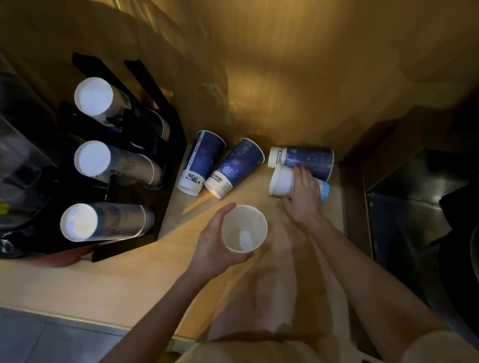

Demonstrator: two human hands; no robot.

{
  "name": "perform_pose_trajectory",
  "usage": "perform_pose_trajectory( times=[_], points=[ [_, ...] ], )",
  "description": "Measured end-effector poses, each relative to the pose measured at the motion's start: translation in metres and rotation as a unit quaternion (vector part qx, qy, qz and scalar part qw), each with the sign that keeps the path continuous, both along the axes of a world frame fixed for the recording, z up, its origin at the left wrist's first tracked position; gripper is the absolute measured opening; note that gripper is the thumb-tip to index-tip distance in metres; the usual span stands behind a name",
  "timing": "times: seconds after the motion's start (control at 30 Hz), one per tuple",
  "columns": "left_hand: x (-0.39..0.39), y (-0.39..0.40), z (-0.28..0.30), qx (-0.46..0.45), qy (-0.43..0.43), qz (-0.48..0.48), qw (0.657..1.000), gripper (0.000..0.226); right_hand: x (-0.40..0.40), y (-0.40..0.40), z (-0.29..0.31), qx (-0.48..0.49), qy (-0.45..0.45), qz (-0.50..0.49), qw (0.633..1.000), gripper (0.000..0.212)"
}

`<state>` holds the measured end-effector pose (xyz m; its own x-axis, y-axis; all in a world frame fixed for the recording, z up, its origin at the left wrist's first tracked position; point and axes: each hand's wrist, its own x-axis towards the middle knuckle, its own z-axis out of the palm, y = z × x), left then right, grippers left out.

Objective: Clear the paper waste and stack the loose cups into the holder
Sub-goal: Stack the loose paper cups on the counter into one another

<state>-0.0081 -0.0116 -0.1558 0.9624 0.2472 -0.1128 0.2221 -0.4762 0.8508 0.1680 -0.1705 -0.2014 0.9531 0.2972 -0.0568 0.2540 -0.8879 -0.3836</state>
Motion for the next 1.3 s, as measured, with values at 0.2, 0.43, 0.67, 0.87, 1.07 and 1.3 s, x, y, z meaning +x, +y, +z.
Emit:
perform_pose_trajectory(
  times=[0.2, 0.43, 0.67, 0.87, 1.07, 1.3],
  points=[
    [-0.001, -0.002, -0.002, -0.019, 0.007, 0.018, 1.0, 0.1, -0.013, -0.005, -0.011, -0.032, -0.044, -0.008, 0.998, 0.083],
    [-0.001, -0.004, -0.003, -0.031, 0.004, 0.035, 0.999, 0.092, -0.019, 0.0, 0.024, 0.117, 0.005, -0.025, 0.993, 0.078],
    [-0.002, -0.003, -0.007, -0.041, 0.002, 0.047, 0.998, 0.091, -0.052, 0.012, 0.129, 0.518, 0.061, -0.102, 0.847, 0.074],
    [-0.004, -0.004, -0.006, -0.045, -0.004, 0.043, 0.998, 0.088, -0.107, 0.01, 0.119, 0.502, 0.076, 0.007, 0.862, 0.09],
    [-0.003, -0.006, 0.0, -0.066, 0.008, 0.052, 0.996, 0.093, -0.136, 0.008, 0.08, 0.301, 0.087, 0.061, 0.948, 0.089],
    [-0.004, -0.006, -0.001, -0.084, 0.006, 0.045, 0.995, 0.091, -0.139, 0.001, 0.059, 0.201, 0.082, 0.101, 0.971, 0.085]
  ],
)
